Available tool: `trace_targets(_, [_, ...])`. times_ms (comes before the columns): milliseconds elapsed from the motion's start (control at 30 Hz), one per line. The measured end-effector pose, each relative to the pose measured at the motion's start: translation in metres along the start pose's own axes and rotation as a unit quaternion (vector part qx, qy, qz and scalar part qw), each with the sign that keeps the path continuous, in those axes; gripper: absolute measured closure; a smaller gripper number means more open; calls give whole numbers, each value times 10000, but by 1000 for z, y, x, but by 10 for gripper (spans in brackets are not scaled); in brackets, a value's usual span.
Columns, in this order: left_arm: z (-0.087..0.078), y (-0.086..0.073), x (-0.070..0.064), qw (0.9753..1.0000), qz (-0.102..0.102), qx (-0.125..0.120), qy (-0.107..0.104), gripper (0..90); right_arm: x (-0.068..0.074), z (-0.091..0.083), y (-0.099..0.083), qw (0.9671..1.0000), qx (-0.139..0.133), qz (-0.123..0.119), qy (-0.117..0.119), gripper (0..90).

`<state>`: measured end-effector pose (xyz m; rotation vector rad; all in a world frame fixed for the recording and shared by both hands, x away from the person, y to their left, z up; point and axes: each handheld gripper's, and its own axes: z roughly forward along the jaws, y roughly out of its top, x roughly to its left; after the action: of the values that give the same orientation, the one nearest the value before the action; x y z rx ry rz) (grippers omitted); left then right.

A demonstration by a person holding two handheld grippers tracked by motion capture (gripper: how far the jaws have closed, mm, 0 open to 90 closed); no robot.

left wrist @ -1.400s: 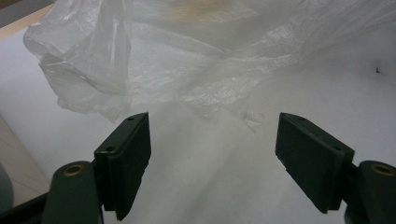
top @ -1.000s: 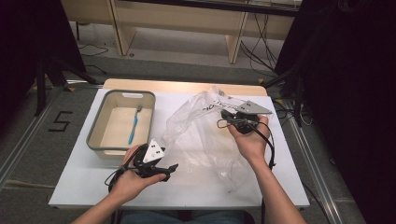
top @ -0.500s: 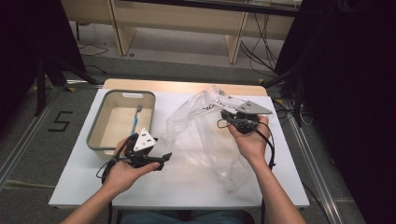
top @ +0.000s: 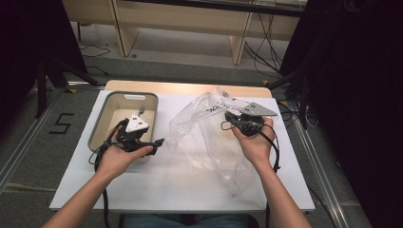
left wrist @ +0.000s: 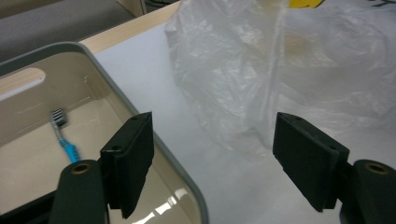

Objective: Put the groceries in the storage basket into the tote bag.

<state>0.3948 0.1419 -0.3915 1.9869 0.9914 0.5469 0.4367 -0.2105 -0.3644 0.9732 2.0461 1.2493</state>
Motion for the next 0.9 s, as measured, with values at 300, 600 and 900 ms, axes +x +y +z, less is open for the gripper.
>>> trace_targets(300, [12, 13, 26, 9991, -197, 284, 265, 304, 0, 0, 0, 10000, 5, 8, 21, 900])
trace_targets(600, [30, 19, 46, 9967, -393, 587, 390, 306, 0, 0, 0, 10000, 11, 4, 32, 900])
trace_targets(900, [51, 23, 66, 9924, -596, 912, 569, 306, 1, 1, 0, 10000, 13, 1, 34, 900])
